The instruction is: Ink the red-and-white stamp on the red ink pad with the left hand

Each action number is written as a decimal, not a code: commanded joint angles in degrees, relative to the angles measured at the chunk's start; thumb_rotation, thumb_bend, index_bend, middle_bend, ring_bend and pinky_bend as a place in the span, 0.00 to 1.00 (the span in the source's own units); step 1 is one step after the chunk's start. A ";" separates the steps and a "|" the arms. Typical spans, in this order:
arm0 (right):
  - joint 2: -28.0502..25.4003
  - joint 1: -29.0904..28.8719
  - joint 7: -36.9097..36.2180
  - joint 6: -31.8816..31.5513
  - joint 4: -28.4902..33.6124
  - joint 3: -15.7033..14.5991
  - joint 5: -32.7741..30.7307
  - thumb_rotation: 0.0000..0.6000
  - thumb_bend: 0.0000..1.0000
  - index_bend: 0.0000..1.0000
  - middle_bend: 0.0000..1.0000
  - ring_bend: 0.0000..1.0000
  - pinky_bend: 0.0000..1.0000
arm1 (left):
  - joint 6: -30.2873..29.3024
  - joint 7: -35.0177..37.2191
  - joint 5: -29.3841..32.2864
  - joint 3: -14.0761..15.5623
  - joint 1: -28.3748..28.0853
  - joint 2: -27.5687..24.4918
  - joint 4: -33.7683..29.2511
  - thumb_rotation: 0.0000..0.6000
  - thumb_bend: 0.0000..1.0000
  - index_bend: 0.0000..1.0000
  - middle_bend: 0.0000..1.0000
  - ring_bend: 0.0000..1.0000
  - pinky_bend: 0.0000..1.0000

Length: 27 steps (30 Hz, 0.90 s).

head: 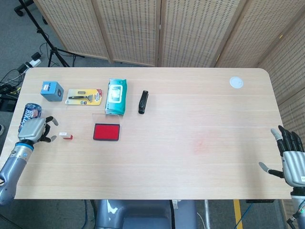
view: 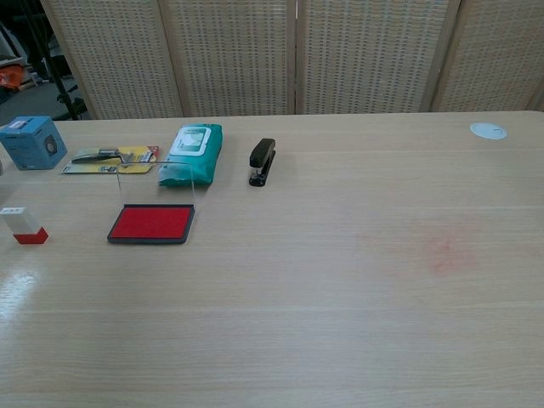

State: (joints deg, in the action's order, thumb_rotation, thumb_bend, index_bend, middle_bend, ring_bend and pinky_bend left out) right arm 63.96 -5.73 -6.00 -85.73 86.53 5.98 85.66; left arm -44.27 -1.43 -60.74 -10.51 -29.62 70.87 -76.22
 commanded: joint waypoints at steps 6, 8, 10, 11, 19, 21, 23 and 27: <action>0.07 -0.12 -0.04 0.30 -0.13 0.00 -0.19 1.00 0.00 0.00 0.00 0.00 0.00 | 2.20 -1.07 2.89 0.53 -1.62 2.60 2.82 1.00 0.29 0.47 0.91 0.98 0.95; 0.07 -0.13 -0.11 0.35 -0.15 0.01 -0.24 1.00 0.00 0.00 0.00 0.00 0.00 | 2.53 -1.17 3.17 0.69 -1.83 2.96 3.25 1.00 0.29 0.47 0.91 0.98 0.95; 0.06 -0.15 -0.18 0.43 -0.16 0.01 -0.30 1.00 0.00 0.00 0.00 0.00 0.00 | 2.77 -1.53 3.36 0.97 -2.10 3.42 3.84 1.00 0.29 0.48 0.91 0.98 0.95; 0.06 -0.17 -0.19 0.47 -0.16 0.02 -0.33 1.00 0.00 0.00 0.00 0.00 0.00 | 2.84 -1.74 3.46 1.08 -2.21 3.59 4.07 1.00 0.29 0.48 0.91 0.98 0.95; 0.05 -0.24 -0.16 0.66 -0.18 0.05 -0.50 1.00 0.00 0.00 0.00 0.00 0.00 | 2.98 -2.72 3.89 1.34 -3.37 5.49 5.82 1.00 0.30 0.49 0.91 0.98 0.95; 0.06 -0.26 -0.15 0.72 -0.24 0.06 -0.58 1.00 0.00 0.00 0.00 0.00 0.00 | 3.37 -2.95 4.20 1.52 -3.66 6.14 6.62 1.00 0.30 0.49 0.91 0.98 0.95; 0.07 -0.28 -0.13 0.76 -0.26 0.06 -0.60 1.00 0.00 0.00 0.00 0.00 0.00 | 3.51 -3.19 4.37 1.65 -3.87 6.66 7.22 1.00 0.30 0.49 0.91 0.98 0.95; 0.10 -0.30 -0.22 0.79 -0.34 0.11 -0.69 1.00 0.00 0.00 0.00 0.00 0.00 | 3.77 -4.00 4.92 2.04 -4.24 7.54 8.23 1.00 0.30 0.49 0.91 0.98 0.95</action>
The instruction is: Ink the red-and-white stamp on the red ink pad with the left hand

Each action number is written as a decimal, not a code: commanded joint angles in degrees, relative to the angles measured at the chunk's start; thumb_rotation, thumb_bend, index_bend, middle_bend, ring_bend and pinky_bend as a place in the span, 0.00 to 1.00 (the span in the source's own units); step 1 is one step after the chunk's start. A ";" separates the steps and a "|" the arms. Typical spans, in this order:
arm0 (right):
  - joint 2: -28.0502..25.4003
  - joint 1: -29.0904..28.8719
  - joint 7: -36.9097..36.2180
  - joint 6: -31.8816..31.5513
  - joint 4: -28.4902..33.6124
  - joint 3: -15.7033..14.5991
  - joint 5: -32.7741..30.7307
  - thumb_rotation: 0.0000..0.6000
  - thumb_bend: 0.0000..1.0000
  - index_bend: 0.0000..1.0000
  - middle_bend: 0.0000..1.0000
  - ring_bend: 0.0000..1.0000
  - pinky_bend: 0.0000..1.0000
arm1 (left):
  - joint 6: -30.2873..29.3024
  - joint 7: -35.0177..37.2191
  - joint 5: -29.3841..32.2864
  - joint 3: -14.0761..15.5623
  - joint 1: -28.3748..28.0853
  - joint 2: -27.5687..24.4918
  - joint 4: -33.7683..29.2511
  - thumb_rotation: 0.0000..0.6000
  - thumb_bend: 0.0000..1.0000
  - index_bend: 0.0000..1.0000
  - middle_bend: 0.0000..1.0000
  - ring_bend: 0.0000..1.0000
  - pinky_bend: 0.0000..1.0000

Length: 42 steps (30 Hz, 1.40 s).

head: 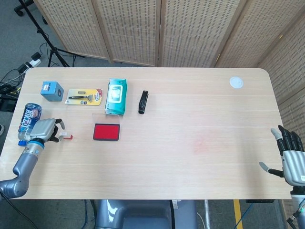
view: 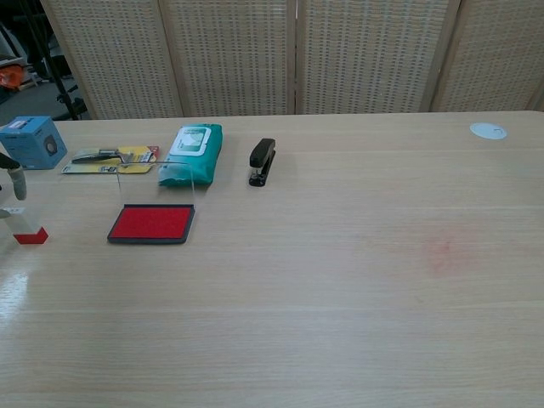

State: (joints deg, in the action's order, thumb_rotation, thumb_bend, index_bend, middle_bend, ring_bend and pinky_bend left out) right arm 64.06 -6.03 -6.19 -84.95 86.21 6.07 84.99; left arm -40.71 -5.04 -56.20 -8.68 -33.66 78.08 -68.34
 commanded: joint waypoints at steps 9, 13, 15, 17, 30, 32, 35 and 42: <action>0.03 -0.07 -0.10 0.14 -0.06 0.03 -0.11 1.00 0.00 0.00 0.00 0.00 0.00 | 0.20 -1.87 1.72 0.76 -0.61 1.83 1.63 1.00 0.30 0.50 0.91 0.98 0.95; -0.02 -0.10 -0.29 0.27 -0.09 0.10 -0.31 1.00 0.00 0.00 0.00 0.00 0.00 | 0.12 -2.02 1.88 0.81 -0.77 2.38 2.05 1.00 0.30 0.51 0.91 0.98 0.95; -0.06 -0.12 -0.41 0.32 -0.10 0.13 -0.38 1.00 0.00 0.00 0.00 0.00 0.00 | 0.09 -2.10 1.89 0.88 -0.81 2.57 2.25 1.00 0.31 0.52 0.91 0.98 0.95; -0.09 -0.14 -0.55 0.38 -0.13 0.15 -0.43 1.00 0.00 0.00 0.00 0.00 0.00 | 0.05 -2.11 1.94 0.90 -0.85 2.78 2.39 1.00 0.31 0.53 0.91 0.98 0.95; -0.15 -0.19 -0.93 0.54 -0.25 0.13 -0.48 1.00 0.00 0.00 0.00 0.00 0.00 | -0.84 -3.45 2.56 1.08 -1.01 3.33 2.58 1.00 0.35 0.58 0.91 0.98 0.95; -0.15 -0.20 -0.91 0.57 -0.24 0.14 -0.52 1.00 0.00 0.00 0.00 0.00 0.00 | -0.78 -3.74 2.83 1.15 -1.06 3.39 2.61 1.00 0.36 0.59 0.91 0.98 0.95; -0.14 -0.22 -0.93 0.63 -0.25 0.17 -0.60 1.00 0.00 0.00 0.00 0.00 0.00 | -0.78 -3.96 3.10 1.15 -1.11 3.43 2.57 1.00 0.36 0.60 0.91 0.98 0.95; -0.18 -0.28 -1.17 0.81 -0.27 0.21 -0.73 1.00 0.00 0.00 0.00 0.00 0.00 | -1.38 -4.24 2.94 0.87 -1.23 1.99 0.03 1.00 0.36 0.61 0.91 0.98 0.95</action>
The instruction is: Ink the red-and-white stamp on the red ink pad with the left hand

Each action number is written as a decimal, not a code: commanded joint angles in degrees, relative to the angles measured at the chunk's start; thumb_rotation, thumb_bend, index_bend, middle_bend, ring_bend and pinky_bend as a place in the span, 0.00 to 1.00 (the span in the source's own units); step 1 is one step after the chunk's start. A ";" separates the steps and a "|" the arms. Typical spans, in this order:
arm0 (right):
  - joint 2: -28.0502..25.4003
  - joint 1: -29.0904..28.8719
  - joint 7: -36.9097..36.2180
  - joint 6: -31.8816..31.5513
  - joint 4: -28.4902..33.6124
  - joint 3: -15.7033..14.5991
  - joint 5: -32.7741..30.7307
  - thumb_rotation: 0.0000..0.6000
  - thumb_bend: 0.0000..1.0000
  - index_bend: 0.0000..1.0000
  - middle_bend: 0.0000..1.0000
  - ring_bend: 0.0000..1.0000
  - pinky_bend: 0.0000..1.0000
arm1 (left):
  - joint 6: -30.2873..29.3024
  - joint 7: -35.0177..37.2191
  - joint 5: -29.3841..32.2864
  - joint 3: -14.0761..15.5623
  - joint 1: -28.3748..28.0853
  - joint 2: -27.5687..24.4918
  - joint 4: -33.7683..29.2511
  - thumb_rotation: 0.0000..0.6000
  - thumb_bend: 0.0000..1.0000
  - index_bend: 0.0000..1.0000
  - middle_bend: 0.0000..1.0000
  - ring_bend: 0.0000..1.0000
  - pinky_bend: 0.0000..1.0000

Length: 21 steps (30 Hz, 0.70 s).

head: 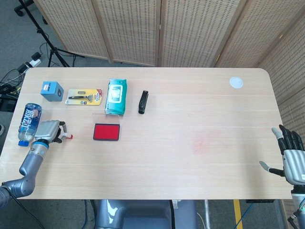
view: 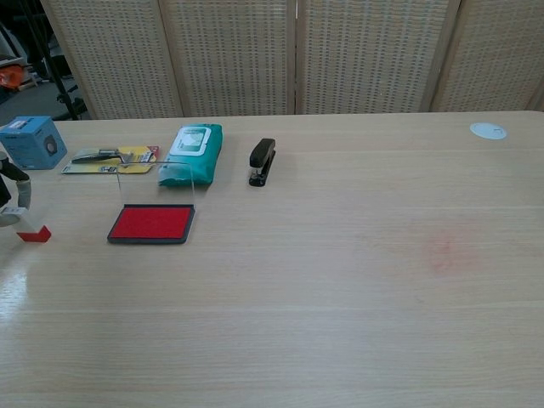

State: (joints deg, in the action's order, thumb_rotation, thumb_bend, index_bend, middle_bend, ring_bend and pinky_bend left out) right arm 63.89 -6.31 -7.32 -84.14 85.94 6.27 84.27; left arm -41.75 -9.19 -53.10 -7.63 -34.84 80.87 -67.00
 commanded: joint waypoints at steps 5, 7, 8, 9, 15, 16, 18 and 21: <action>-0.16 0.02 -0.45 0.05 0.03 0.04 -0.10 1.00 0.00 0.00 0.00 0.00 0.00 | -1.02 -0.99 -0.08 -0.96 -0.61 -4.48 -7.55 1.00 0.36 0.61 0.91 0.98 0.95; -0.23 0.03 -0.60 -0.01 0.09 0.04 -0.02 1.00 0.00 0.00 0.00 0.00 0.00 | -1.14 -2.16 0.72 -1.53 -1.30 -6.58 -11.13 1.00 0.37 0.61 0.91 0.98 0.95; -0.26 0.03 -0.66 -0.02 0.10 0.04 -0.01 1.00 0.00 0.00 0.00 0.00 0.00 | -1.13 -2.77 1.29 -1.69 -1.61 -7.41 -12.54 1.00 0.38 0.61 0.91 0.98 0.95; -0.28 0.04 -0.71 -0.04 0.10 0.04 0.00 1.00 0.00 0.00 0.00 0.00 0.00 | -1.23 -3.53 1.81 -1.88 -2.00 -8.21 -13.97 1.00 0.38 0.62 0.91 0.98 0.95; -0.38 -0.02 -1.25 0.20 -0.09 0.13 -0.24 1.00 0.00 0.00 0.00 0.00 0.00 | -1.86 -10.38 8.63 -3.19 -6.41 -11.80 -22.64 1.00 0.38 0.62 0.91 0.98 0.95; -0.38 -0.05 -1.31 0.30 -0.14 0.14 -0.31 1.00 0.00 0.00 0.00 0.00 0.00 | -1.99 -11.45 9.70 -3.34 -7.26 -11.88 -23.31 1.00 0.38 0.62 0.91 0.98 0.95; -0.34 -0.17 -1.47 0.66 -0.31 0.22 -0.60 1.00 0.00 0.00 0.00 0.00 0.00 | -1.95 -14.16 12.55 -3.40 -9.52 -11.83 -24.65 1.00 0.38 0.62 0.91 0.98 0.95; -0.29 -0.37 -1.91 1.39 -0.68 0.41 -1.30 1.00 0.00 0.00 0.00 0.00 0.00 | -1.79 -17.78 17.93 -3.10 -13.10 -10.73 -25.46 1.00 0.38 0.62 0.91 0.98 0.95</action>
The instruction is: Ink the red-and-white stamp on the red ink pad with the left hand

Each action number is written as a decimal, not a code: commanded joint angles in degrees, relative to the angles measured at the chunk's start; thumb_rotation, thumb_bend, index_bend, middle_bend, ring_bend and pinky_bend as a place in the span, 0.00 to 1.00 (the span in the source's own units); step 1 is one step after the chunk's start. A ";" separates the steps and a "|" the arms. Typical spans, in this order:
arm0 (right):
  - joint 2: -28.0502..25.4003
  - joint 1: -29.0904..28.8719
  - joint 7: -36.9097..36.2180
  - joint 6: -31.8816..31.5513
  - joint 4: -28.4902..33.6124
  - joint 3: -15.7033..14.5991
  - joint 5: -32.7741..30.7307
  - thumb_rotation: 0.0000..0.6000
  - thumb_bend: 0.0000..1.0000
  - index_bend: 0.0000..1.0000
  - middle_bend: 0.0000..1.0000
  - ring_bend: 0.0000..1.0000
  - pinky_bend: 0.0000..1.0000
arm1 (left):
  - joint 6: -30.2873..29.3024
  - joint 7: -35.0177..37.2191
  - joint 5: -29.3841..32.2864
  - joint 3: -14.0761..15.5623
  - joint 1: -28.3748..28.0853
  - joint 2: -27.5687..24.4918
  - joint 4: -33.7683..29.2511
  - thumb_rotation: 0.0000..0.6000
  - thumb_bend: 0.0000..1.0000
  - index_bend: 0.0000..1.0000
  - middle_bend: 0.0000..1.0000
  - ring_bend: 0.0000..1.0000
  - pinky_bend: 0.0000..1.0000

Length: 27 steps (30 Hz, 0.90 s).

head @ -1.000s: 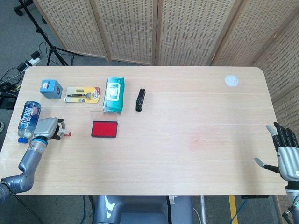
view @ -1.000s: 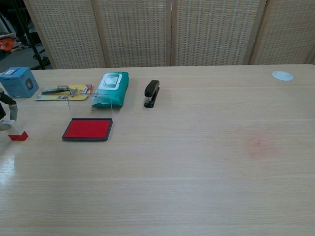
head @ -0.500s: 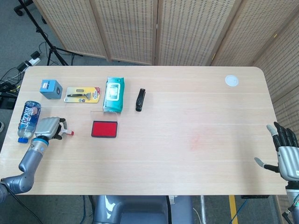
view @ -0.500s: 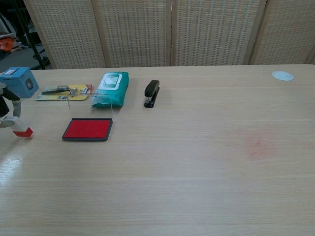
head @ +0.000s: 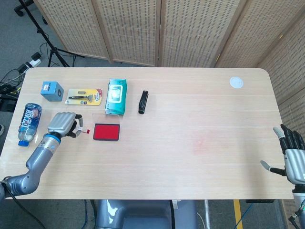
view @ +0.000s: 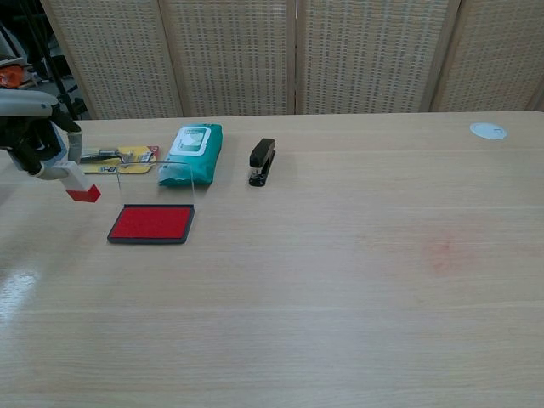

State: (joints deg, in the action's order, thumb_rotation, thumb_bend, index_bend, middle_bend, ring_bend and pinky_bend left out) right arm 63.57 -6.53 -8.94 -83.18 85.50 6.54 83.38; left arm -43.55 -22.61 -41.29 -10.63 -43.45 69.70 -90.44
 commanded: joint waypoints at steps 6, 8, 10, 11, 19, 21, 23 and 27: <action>0.00 -0.40 -1.23 1.27 -0.83 0.35 -1.09 1.00 0.00 0.00 0.00 0.00 0.00 | -0.87 -9.65 17.38 1.41 -10.89 4.88 1.03 1.00 0.38 0.62 0.91 0.98 0.95; 0.03 -0.47 -1.48 1.52 -1.04 0.44 -1.35 1.00 0.00 0.00 0.00 0.00 0.00 | -0.56 -10.52 19.48 2.04 -12.25 6.21 2.48 1.00 0.38 0.62 0.91 0.98 0.95; 0.04 -0.56 -1.68 1.77 -1.22 0.50 -1.53 1.00 0.00 0.00 0.00 0.00 0.00 | -0.52 -11.22 20.55 2.65 -13.14 7.20 3.42 1.00 0.38 0.62 0.91 0.98 0.95; 0.06 -0.62 -1.77 1.92 -1.32 0.53 -1.62 1.00 0.00 0.00 0.00 0.00 0.00 | -0.61 -11.49 21.00 2.97 -13.53 7.67 3.81 1.00 0.38 0.62 0.91 0.98 0.95; 0.15 -0.91 -2.42 2.70 -1.83 0.53 -1.87 1.00 0.00 0.00 0.00 0.00 0.00 | -1.94 -12.32 21.84 4.71 -15.18 11.56 6.88 1.00 0.39 0.62 0.91 0.98 0.95; 0.16 -1.02 -2.75 3.03 -2.06 0.60 -2.10 1.00 0.00 0.00 0.00 0.00 0.00 | -2.57 -12.23 21.62 4.90 -15.29 12.34 7.39 1.00 0.39 0.62 0.91 0.98 0.95; 0.12 -1.06 -3.10 3.13 -2.21 0.67 -2.18 1.00 0.00 0.00 0.00 0.00 0.00 | -3.02 -12.24 21.49 5.13 -15.35 12.83 7.71 1.00 0.39 0.62 0.91 0.98 0.95; 0.06 -1.11 -3.51 3.28 -2.39 0.68 -2.21 1.00 0.00 0.00 0.00 0.00 0.00 | -2.90 -11.64 21.93 5.21 -15.30 13.43 8.25 1.00 0.40 0.62 0.91 0.98 0.95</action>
State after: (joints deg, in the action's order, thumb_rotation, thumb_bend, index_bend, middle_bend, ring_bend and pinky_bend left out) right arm 63.63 -7.64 -12.44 -79.90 83.12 7.22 81.17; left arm -46.50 -34.37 -19.46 -5.42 -58.76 83.02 -82.29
